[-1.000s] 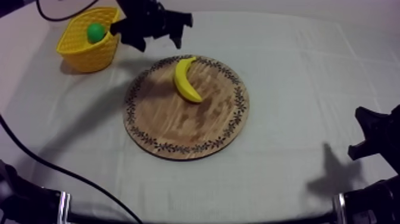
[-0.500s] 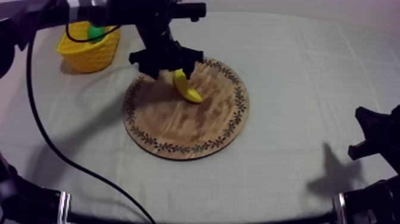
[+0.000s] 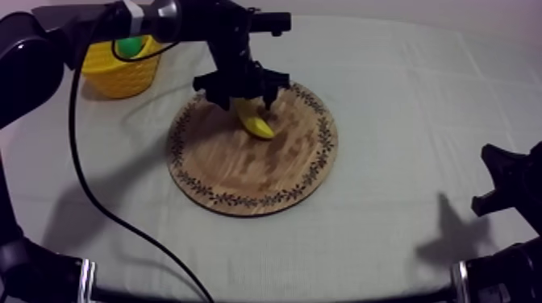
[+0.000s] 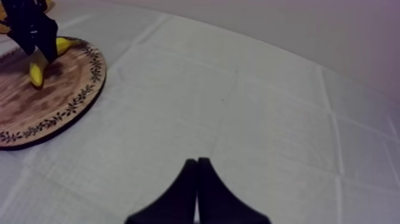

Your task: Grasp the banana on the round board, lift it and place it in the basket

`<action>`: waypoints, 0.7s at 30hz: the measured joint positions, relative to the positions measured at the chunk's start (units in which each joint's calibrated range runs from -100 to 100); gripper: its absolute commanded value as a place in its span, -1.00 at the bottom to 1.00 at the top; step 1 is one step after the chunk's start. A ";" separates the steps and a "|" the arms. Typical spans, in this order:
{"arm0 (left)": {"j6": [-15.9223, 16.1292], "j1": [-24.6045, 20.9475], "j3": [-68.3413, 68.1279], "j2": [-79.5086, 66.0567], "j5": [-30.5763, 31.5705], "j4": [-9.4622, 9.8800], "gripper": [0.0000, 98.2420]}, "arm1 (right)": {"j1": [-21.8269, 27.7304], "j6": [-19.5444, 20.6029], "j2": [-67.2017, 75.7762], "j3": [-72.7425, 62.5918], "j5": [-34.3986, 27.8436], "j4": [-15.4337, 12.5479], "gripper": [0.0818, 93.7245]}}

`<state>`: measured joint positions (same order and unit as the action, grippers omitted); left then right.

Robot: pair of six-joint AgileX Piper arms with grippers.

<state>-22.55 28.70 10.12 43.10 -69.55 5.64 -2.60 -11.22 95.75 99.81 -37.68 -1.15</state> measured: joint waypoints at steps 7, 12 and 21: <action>-0.43 -0.26 2.45 2.55 -0.43 0.94 0.39 | 0.00 0.00 0.00 0.00 0.00 0.00 -0.99; -0.74 -0.26 3.45 3.48 -0.09 1.35 0.27 | 0.00 0.00 0.00 0.00 0.00 0.00 -0.99; 0.17 -0.04 3.66 4.47 0.61 1.52 0.15 | 0.00 0.00 0.00 0.00 0.01 0.00 -0.99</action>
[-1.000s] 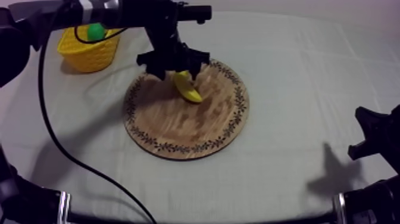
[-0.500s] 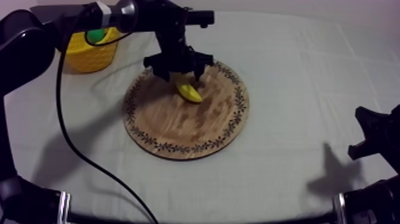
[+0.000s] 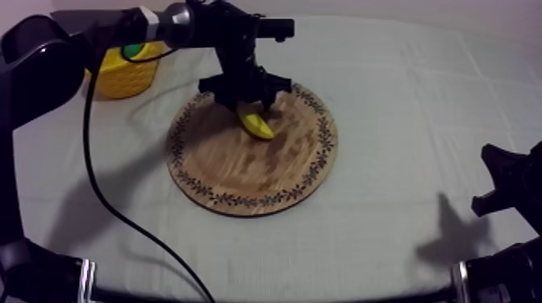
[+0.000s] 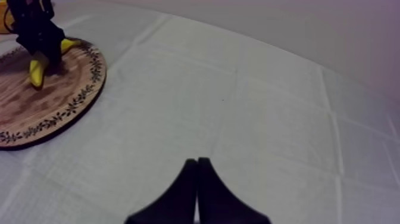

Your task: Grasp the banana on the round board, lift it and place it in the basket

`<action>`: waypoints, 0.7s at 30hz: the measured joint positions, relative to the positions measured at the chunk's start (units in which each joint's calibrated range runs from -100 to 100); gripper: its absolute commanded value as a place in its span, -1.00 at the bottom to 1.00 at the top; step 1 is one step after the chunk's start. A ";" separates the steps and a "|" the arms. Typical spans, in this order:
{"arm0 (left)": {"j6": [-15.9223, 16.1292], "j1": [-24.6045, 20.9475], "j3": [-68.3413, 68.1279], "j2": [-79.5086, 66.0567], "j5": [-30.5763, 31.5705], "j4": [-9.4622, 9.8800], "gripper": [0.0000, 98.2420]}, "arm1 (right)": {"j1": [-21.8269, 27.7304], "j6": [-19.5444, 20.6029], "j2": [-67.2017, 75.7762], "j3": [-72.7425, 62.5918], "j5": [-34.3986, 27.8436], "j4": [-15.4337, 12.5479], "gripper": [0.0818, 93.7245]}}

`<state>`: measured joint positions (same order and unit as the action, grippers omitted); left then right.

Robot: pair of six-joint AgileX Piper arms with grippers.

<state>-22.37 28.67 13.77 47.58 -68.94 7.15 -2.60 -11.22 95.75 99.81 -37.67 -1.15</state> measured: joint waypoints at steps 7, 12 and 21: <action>0.54 -0.13 0.35 1.17 0.14 0.06 0.07 | 0.00 0.00 0.00 0.00 0.00 0.00 -0.99; -0.07 -0.38 1.28 1.64 0.63 0.61 -0.12 | 0.00 0.00 0.00 0.00 0.00 0.00 -0.99; 0.21 -1.06 2.51 -0.26 0.61 0.72 -0.37 | 0.00 0.00 0.00 0.00 0.00 0.00 -0.99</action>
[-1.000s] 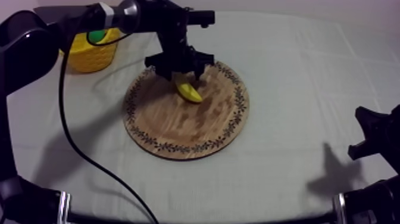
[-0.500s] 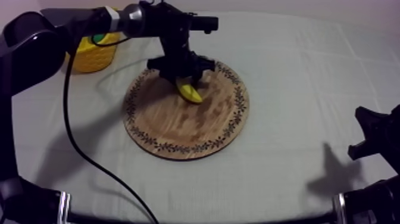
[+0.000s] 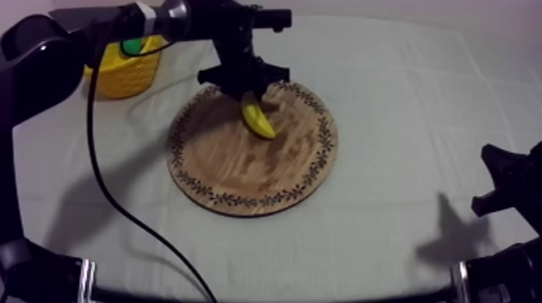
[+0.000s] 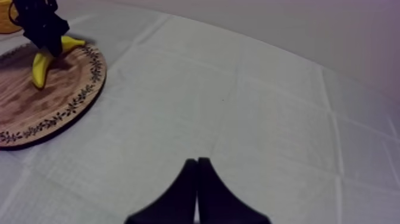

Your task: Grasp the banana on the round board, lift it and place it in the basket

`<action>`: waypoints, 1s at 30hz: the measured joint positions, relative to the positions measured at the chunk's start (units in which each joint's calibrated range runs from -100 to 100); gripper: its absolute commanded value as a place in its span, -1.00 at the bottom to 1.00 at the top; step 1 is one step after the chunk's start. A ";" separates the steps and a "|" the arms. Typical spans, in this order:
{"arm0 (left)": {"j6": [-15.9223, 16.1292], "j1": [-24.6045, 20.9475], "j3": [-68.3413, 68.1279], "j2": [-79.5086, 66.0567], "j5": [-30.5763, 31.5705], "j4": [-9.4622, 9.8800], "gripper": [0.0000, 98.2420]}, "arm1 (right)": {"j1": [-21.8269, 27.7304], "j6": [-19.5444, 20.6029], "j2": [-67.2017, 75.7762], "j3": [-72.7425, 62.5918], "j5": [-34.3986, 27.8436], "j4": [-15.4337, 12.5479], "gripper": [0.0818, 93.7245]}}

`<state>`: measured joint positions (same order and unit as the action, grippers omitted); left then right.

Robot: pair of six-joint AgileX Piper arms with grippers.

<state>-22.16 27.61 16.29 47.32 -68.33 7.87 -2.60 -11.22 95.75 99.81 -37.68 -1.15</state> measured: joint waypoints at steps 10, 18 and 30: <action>0.49 -0.58 -1.45 -5.13 -0.48 -0.32 -0.55 | 0.00 0.00 0.00 0.00 0.01 0.00 -0.99; 1.02 -2.47 -5.35 -13.09 -0.86 -0.62 -0.62 | 0.00 0.00 0.00 0.00 0.01 0.00 -0.99; 4.37 -8.92 -14.69 -33.48 -3.44 -1.29 -0.57 | 0.00 0.00 0.00 0.00 0.01 0.00 -0.99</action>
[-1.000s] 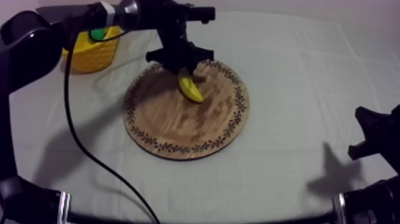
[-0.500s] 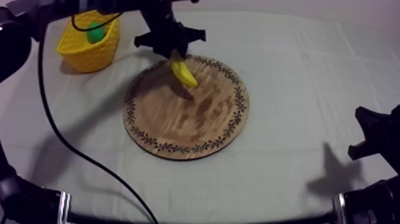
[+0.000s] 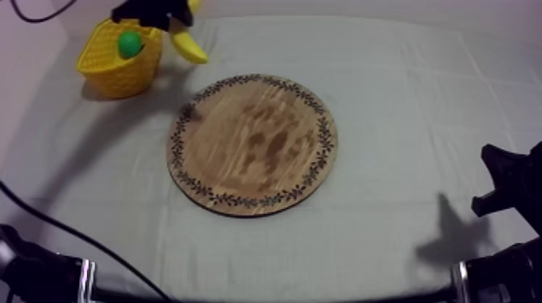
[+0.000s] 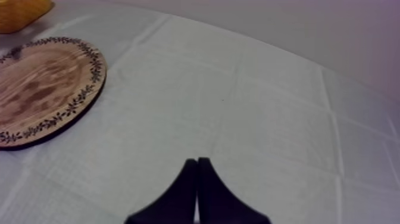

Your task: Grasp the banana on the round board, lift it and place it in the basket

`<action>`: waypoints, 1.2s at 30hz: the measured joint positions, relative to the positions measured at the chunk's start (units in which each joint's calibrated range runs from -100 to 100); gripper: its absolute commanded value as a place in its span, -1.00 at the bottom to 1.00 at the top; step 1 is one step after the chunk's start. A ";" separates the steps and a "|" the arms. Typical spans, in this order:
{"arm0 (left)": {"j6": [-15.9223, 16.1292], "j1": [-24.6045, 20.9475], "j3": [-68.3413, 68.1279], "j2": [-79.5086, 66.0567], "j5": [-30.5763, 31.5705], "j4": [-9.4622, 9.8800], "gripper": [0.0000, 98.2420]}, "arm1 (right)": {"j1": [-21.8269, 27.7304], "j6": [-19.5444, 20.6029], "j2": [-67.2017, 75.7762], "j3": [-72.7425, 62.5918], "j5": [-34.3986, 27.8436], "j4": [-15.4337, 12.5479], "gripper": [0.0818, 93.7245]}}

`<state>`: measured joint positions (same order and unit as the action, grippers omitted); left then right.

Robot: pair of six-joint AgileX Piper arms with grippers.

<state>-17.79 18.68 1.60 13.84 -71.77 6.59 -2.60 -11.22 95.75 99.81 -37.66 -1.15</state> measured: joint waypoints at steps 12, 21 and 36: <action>5.86 -8.39 -10.50 -17.04 -4.98 0.62 -0.64 | 0.00 0.00 0.00 0.00 -0.02 0.00 -0.99; 12.00 -14.37 -1.79 -16.17 -4.69 1.14 -0.65 | 0.00 0.00 0.00 0.00 -0.03 0.00 -0.99; 14.05 -15.91 11.25 -0.12 2.38 1.84 -0.67 | 0.00 0.00 0.00 0.00 -0.03 0.00 -0.99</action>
<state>-3.74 2.77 12.84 13.71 -69.39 8.43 -2.60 -11.22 95.75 99.81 -37.69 -1.15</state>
